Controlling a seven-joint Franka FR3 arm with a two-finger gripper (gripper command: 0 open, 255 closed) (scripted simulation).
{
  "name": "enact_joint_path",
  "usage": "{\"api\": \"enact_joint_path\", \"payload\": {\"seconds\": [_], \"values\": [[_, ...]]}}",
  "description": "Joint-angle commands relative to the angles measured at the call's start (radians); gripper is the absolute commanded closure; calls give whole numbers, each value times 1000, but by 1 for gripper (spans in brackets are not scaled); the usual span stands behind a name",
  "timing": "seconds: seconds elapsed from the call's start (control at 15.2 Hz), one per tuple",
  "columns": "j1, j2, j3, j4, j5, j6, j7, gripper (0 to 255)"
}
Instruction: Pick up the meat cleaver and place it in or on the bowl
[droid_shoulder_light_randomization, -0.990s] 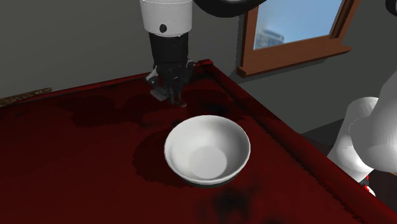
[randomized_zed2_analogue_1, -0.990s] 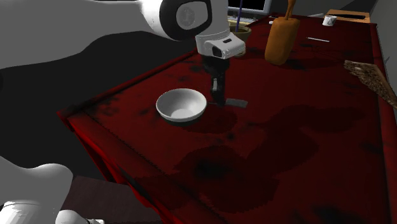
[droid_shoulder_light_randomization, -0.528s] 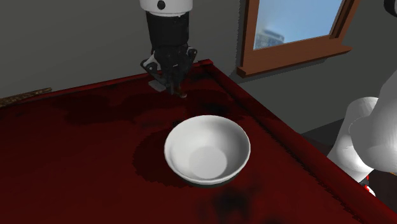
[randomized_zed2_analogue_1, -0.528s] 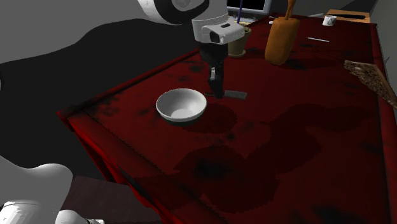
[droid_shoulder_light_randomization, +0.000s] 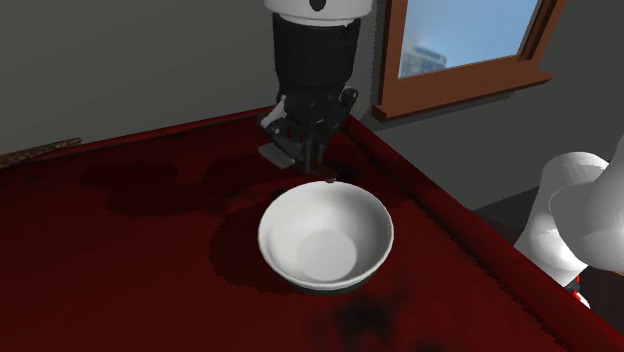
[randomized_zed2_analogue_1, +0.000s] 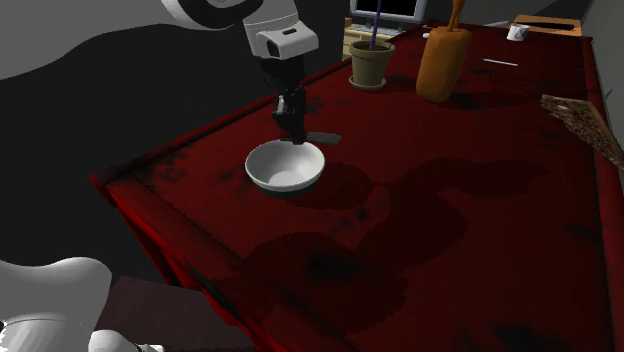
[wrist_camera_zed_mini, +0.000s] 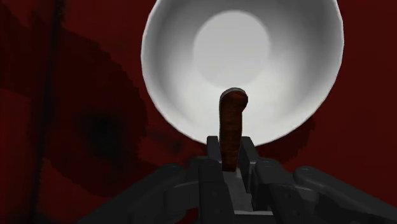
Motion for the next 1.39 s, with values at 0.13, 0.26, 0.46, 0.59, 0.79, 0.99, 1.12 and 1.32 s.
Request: {"api": "enact_joint_path", "payload": {"seconds": [0.13,0.26,0.46,0.59,0.79,0.99,1.12,1.32], "values": [[39,-101,27,-62,50,-31,55,255],[41,-110,26,-97,54,-4,54,255],[46,-122,27,-148,60,36,54,255],[48,-129,28,-180,64,62,55,255],[52,-137,30,-227,68,101,56,255],[55,-143,33,-273,73,141,58,255],[57,-146,34,-293,74,159,59,255],[57,-145,34,-293,74,159,59,255]]}}
